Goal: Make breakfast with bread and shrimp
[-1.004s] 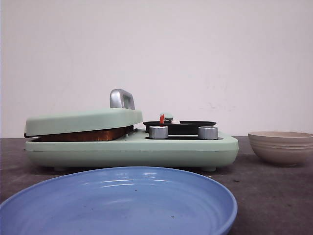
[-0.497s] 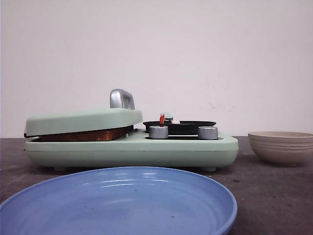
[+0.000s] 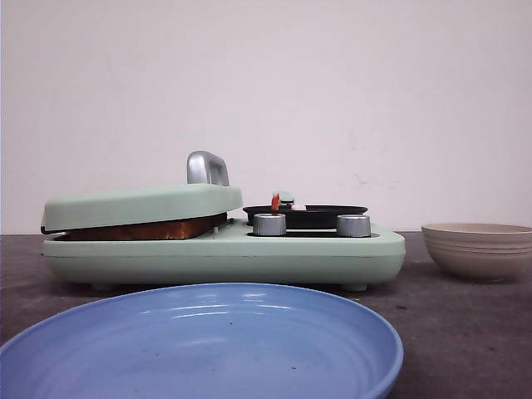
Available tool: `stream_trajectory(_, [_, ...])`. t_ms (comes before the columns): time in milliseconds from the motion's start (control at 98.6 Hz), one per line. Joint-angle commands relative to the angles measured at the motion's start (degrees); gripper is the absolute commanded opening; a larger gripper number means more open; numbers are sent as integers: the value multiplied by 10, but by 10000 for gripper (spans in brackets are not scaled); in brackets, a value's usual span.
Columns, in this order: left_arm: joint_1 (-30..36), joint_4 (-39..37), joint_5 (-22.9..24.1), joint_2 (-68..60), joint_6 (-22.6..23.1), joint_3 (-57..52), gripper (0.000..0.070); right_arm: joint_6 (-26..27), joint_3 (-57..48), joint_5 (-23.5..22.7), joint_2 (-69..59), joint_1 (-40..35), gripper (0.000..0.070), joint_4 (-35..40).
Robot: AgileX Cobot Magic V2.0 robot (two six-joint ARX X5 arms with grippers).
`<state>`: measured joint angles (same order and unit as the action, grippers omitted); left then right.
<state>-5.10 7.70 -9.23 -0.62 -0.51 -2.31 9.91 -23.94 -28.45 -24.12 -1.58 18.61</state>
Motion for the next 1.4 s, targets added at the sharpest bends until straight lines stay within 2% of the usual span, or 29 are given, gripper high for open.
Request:
stream_trajectory(0, [-24,-11,-17,5,8,9,23,5,-4,0,-1,-2,7,-6])
stream_trajectory(81, [-39,28,-40,5,-11,15,23,5,-4,0,-1,-2,7,-6])
stream_trajectory(122, [-38,23,-40,5,-21,15,23,5,-4,0,-1,-2,7,-9])
stream_trajectory(304, [4,26,-10,5,-21,16,23,5,-4,0,-1,-2,7,-11])
stream_trajectory(446, [35,23,-36,5,-19,15,23,5,-4,0,-1,-2,7,-10])
stream_trajectory(1034, [37,21,-45,4,-19,15,23,3,-4,1,-1,-2,7,-10])
stream_trajectory(1146, [37,21,-45,4,-19,15,23,-5,-4,22,-1,-2,7,-7])
stream_trajectory(1308, [37,21,-45,4,-19,15,23,-5,-3,63,47,0,7,58])
stream_trajectory(1339, [37,21,-45,4,-19,15,23,-5,-2,90,58,0,7,68])
stream_trajectory(1389, [37,21,-45,4,-19,15,23,-22,7,168,75,-1,2,68])
